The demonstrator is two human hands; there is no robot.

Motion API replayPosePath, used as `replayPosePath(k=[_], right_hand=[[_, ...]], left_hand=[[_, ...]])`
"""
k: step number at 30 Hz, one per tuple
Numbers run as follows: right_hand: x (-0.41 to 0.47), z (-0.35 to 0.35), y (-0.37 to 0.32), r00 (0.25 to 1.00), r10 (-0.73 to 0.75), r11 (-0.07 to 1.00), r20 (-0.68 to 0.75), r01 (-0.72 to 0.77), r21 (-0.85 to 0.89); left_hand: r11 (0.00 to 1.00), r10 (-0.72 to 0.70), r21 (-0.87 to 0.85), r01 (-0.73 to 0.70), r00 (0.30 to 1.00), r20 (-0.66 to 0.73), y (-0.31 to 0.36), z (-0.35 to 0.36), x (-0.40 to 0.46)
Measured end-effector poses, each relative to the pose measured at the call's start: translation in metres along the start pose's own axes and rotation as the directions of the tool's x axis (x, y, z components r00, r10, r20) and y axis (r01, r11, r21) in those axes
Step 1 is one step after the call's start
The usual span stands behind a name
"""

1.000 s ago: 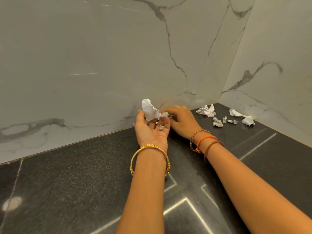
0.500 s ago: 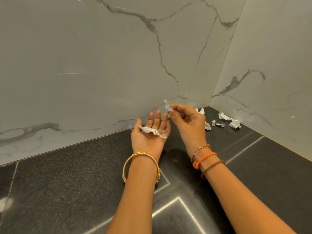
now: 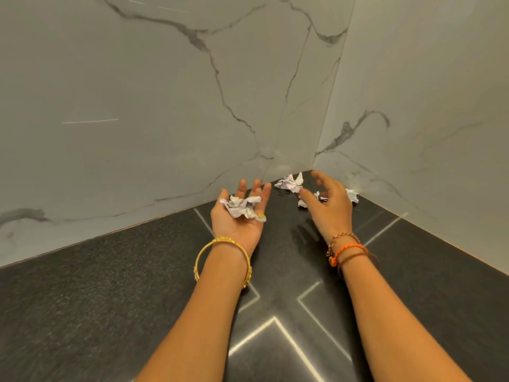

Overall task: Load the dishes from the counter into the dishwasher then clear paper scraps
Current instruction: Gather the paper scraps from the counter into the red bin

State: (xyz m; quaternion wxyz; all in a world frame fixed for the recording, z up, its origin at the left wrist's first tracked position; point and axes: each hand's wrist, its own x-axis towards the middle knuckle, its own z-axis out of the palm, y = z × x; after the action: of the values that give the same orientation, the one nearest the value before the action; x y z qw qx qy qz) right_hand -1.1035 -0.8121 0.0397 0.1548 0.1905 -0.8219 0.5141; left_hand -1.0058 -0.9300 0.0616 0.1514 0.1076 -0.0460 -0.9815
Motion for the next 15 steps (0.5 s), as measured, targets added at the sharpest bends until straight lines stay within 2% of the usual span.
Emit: replayPosePath(k=[3,5,7,10,11,15], right_hand=[[0.023,0.005,0.016,0.973,-0.082,0.968,0.214,0.129,-0.217],[0.033,0.016,0.019,0.920,-0.072,0.933,0.386,0.199,-0.299],[0.040,0.024,0.019,0.853,-0.089,0.856,0.514,0.330,-0.399],[0.042,0.026,0.011,0.824,-0.180,0.683,0.537,0.497,-0.534],[0.042,0.025,0.008,0.829,-0.194,0.684,0.524,0.497,-0.534],[0.037,0.026,0.005,0.889,-0.167,0.800,0.426,0.375,-0.468]], left_hand=[[0.995,0.045,-0.087,-0.046,0.999,-0.008,-0.002,0.002,0.028],[0.990,0.089,-0.110,-0.090,0.996,-0.005,-0.004,0.000,0.043],[0.989,0.109,-0.099,-0.108,0.994,-0.001,-0.006,0.000,0.050],[0.990,0.107,-0.089,-0.107,0.994,-0.004,-0.006,-0.001,0.049],[0.991,0.100,-0.092,-0.100,0.995,0.002,-0.007,0.000,0.048],[0.988,0.100,-0.122,-0.098,0.995,0.010,-0.012,0.003,0.045]])
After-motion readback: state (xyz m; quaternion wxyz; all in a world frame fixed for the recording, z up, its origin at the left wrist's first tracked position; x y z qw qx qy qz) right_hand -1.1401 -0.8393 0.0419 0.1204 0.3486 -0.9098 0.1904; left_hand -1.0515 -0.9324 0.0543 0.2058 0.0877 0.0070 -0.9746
